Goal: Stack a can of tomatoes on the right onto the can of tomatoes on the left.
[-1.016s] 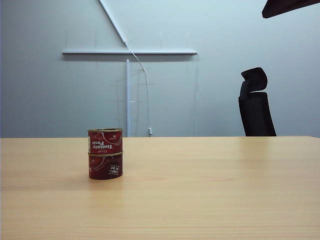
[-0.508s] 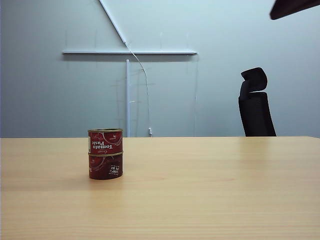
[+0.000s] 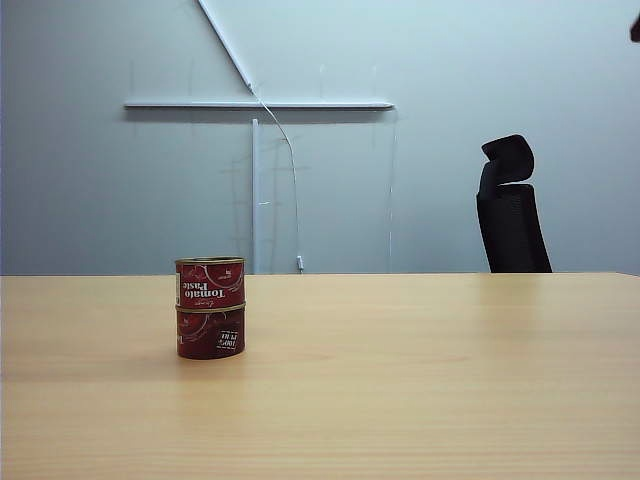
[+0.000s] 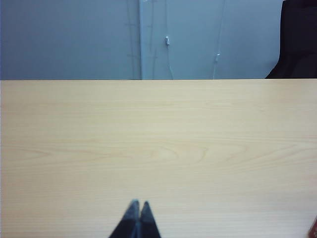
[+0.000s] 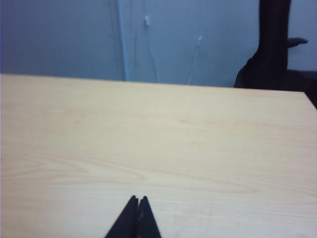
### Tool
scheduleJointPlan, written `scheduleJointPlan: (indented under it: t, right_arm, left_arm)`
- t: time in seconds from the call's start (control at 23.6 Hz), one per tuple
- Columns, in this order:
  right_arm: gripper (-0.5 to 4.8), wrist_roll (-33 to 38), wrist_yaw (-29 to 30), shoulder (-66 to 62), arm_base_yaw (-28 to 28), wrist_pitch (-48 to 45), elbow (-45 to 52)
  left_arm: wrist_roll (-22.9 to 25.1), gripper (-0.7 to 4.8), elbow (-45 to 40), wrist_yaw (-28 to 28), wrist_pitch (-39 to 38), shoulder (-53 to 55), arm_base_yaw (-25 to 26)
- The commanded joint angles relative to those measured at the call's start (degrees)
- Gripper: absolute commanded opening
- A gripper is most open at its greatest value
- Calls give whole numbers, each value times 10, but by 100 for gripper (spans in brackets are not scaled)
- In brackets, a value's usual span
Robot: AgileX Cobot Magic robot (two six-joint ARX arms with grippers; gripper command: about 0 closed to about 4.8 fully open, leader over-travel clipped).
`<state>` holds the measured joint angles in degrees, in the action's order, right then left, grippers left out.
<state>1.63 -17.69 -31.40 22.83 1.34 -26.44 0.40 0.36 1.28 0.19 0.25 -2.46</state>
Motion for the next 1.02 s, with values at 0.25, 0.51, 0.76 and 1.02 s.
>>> scheduleJointPlan:
  t: [0.25, 0.51, 0.76, 1.02]
  right_arm:
    - [-5, -1, 101, 147, -116, -80, 163]
    - [-5, 0, 241, 268, -212, -77, 229]
    - [-5, 1, 250, 314, -262, -69, 264]
    - [-5, 1, 212, 314, -260, -37, 264]
  left_arm:
    - [0, -4, 2, 0, 6, 1, 0]
    - [0, -4, 2, 0, 6, 1, 0]
    - [0, -4, 2, 0, 6, 1, 0]
    - [0, -4, 2, 0, 6, 1, 0]
